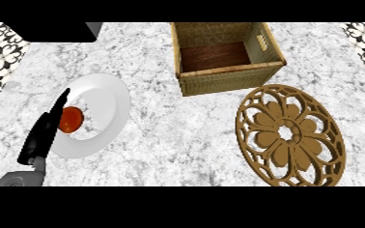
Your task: Pick the squash from the placemat and place it in the basket
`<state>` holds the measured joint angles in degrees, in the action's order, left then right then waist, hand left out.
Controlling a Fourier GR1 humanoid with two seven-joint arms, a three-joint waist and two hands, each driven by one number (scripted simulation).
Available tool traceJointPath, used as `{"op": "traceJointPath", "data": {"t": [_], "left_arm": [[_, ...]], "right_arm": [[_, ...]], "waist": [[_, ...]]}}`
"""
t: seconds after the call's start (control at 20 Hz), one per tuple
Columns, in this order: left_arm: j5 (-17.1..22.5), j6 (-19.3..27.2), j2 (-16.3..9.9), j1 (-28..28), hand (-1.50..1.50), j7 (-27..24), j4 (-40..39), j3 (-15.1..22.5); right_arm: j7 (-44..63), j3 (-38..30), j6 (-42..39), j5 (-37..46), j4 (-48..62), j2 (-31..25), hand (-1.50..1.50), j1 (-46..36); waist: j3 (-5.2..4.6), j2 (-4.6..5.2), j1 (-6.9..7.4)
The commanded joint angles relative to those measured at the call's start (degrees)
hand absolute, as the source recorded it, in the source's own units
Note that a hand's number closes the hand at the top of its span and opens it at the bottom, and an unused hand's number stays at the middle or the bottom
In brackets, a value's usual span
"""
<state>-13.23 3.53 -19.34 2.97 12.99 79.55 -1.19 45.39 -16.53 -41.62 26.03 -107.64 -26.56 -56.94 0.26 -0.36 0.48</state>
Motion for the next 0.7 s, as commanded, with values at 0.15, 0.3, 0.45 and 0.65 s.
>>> {"op": "traceJointPath", "data": {"t": [0.15,0.3,0.45,0.65], "left_arm": [[-1.3,0.0,2.7,-1.4,0.00,1.4,1.2,2.1],[0.5,-2.4,0.7,-4.5,0.00,-0.5,1.1,0.0],[-1.8,-0.1,3.9,2.4,0.00,2.6,-2.4,1.5],[-1.2,-1.3,2.7,-3.1,0.00,1.0,2.1,0.7]], "right_arm": [[5.0,6.4,3.7,0.9,10.4,5.2,1.50,-9.8],[3.0,7.6,4.5,2.4,13.1,5.5,1.50,-8.7],[2.4,10.9,7.6,5.0,16.2,8.6,1.50,-10.0],[3.1,13.9,10.8,9.8,20.3,10.4,1.50,-11.1]], "waist": [[-0.34,0.35,0.44],[-0.32,0.36,0.55],[-0.33,0.55,0.05],[-0.32,0.45,0.56]]}}
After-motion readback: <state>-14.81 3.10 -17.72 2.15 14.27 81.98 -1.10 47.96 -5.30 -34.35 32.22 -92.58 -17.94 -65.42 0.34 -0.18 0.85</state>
